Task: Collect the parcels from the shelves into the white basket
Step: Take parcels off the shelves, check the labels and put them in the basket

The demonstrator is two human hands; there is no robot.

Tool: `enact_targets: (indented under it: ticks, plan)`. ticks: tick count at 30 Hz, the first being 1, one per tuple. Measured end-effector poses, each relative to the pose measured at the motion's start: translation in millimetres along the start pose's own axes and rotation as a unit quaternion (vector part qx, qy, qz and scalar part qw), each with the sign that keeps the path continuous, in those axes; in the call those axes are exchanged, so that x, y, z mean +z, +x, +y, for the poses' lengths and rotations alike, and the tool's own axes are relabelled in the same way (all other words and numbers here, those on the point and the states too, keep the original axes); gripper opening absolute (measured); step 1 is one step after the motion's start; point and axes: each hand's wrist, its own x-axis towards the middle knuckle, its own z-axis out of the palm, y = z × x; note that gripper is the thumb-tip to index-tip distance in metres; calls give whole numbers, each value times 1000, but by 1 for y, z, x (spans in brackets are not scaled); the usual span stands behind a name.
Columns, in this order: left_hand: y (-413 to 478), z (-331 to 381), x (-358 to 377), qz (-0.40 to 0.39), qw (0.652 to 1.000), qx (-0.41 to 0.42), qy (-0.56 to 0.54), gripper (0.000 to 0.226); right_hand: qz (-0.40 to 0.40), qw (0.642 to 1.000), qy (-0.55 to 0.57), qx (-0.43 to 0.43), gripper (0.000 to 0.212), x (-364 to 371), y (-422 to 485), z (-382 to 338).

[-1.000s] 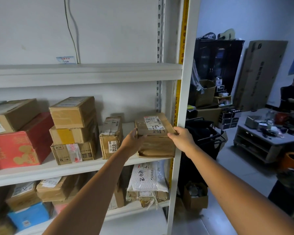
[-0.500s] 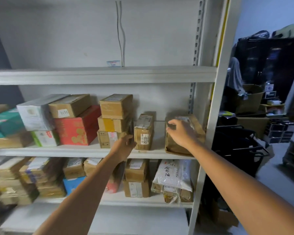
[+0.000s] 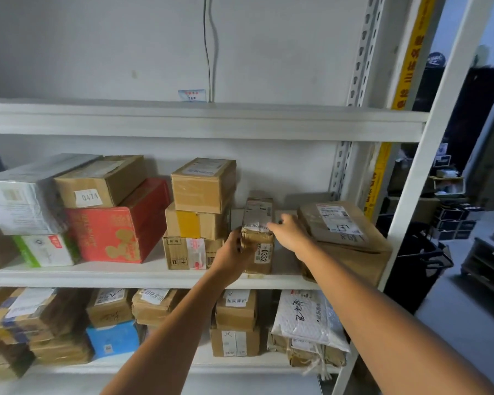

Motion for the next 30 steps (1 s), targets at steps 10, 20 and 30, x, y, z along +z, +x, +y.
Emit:
enact_targets:
  ticks: [10, 20, 30]
  plan:
    - [-4, -7, -8, -62, 980, -6, -191, 37, -47, 955, 278, 87, 22, 13, -7, 12]
    - [-87, 20, 2, -41, 962, -81, -258, 43, -55, 970, 236, -17, 42, 1, -115, 39]
    - [-212, -2, 11, -2, 955, -108, -276, 32, -100, 965, 229, -77, 49, 19, -232, 78]
